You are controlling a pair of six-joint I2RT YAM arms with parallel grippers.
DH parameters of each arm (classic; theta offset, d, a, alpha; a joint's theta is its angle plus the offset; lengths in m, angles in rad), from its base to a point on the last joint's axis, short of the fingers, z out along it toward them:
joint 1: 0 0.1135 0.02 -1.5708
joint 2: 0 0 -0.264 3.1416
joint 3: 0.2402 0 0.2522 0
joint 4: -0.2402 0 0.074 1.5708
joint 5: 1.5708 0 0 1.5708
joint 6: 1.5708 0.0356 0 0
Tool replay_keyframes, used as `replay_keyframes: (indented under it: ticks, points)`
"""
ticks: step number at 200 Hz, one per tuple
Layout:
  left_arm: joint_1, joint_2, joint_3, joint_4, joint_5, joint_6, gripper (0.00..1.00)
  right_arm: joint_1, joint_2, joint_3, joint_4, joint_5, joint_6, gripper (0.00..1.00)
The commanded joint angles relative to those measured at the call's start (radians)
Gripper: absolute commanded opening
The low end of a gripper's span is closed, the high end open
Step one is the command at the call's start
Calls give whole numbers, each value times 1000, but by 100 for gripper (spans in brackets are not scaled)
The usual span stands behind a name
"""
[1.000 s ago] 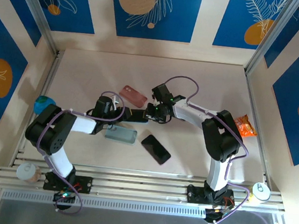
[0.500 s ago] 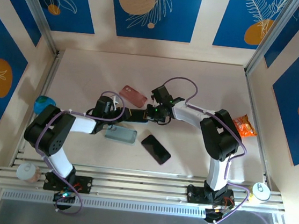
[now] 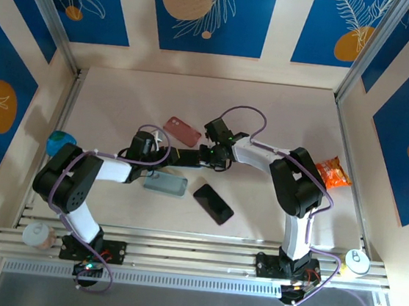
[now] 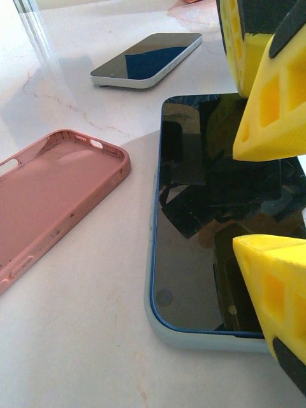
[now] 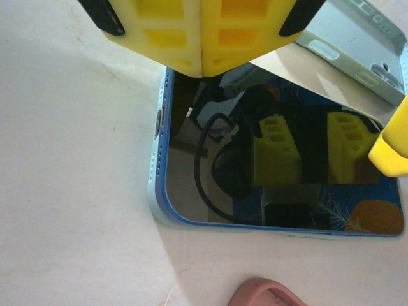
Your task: Put the phone into the phone case
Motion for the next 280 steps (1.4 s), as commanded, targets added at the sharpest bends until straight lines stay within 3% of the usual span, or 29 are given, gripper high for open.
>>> replay_keyframes:
  ticks: [1,89,226,280]
  points:
    - [-5,10,-11,-101,-36,26,37,8,25,26,-51,22,-21,0]
    - [-5,12,-13,-112,-37,28,37,67,153,123,-193,82,-67,0]
    - [-5,30,-15,-121,-37,5,37,127,261,-17,-290,38,-69,0]
    - [-4,15,21,-210,-47,38,37,121,232,-29,-291,9,-51,0]
